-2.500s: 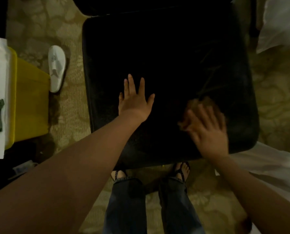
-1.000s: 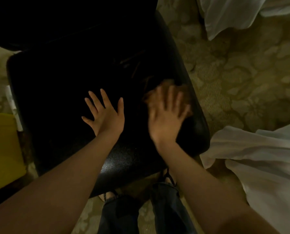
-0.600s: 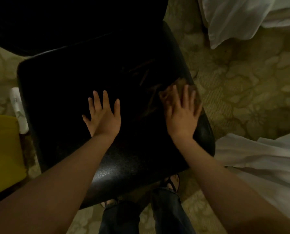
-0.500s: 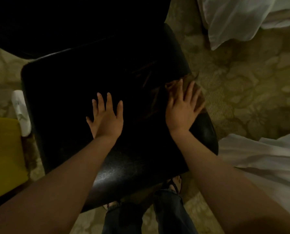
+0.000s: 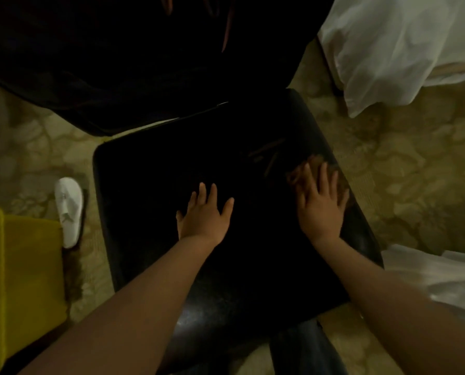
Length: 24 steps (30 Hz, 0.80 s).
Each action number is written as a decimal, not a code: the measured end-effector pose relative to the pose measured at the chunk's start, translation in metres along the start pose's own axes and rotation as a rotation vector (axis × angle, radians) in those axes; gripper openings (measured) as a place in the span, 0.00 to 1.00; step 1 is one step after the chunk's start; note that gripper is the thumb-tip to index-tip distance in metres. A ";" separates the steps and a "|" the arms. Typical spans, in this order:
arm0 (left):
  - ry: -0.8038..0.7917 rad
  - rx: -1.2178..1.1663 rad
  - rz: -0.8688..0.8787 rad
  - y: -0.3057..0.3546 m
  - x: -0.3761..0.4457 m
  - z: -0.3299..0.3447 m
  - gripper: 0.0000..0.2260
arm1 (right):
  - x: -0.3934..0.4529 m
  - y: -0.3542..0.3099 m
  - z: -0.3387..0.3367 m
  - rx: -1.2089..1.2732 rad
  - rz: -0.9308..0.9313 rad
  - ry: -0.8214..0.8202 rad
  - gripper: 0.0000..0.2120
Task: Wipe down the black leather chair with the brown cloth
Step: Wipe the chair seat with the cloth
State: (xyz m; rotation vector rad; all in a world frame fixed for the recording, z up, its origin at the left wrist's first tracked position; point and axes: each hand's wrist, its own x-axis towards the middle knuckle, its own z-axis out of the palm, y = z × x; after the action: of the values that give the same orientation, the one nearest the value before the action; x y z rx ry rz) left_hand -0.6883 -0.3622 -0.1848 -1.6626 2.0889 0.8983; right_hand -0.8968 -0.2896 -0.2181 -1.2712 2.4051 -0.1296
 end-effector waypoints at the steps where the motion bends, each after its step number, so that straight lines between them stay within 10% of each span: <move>1: 0.019 0.015 -0.004 -0.001 0.000 0.001 0.27 | 0.017 -0.005 -0.004 0.046 0.088 0.036 0.25; 4: 0.097 -0.035 -0.025 -0.003 0.008 0.001 0.26 | 0.037 -0.046 0.016 0.048 0.042 0.103 0.25; 11: 0.217 -0.025 -0.247 0.013 0.032 -0.008 0.26 | -0.044 -0.044 0.043 -0.194 -0.838 -0.082 0.20; 19: 0.182 -0.044 -0.136 0.014 0.052 -0.025 0.26 | 0.108 -0.035 -0.018 0.028 -0.121 0.004 0.25; 24: 0.061 0.144 -0.064 -0.007 0.050 -0.026 0.48 | 0.058 -0.107 0.028 -0.087 -0.518 0.007 0.24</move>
State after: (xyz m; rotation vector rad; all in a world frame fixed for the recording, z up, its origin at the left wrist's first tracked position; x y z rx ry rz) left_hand -0.6917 -0.4178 -0.1970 -1.6908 2.0731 0.6687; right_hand -0.8319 -0.3950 -0.2328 -1.9097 2.0508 -0.1785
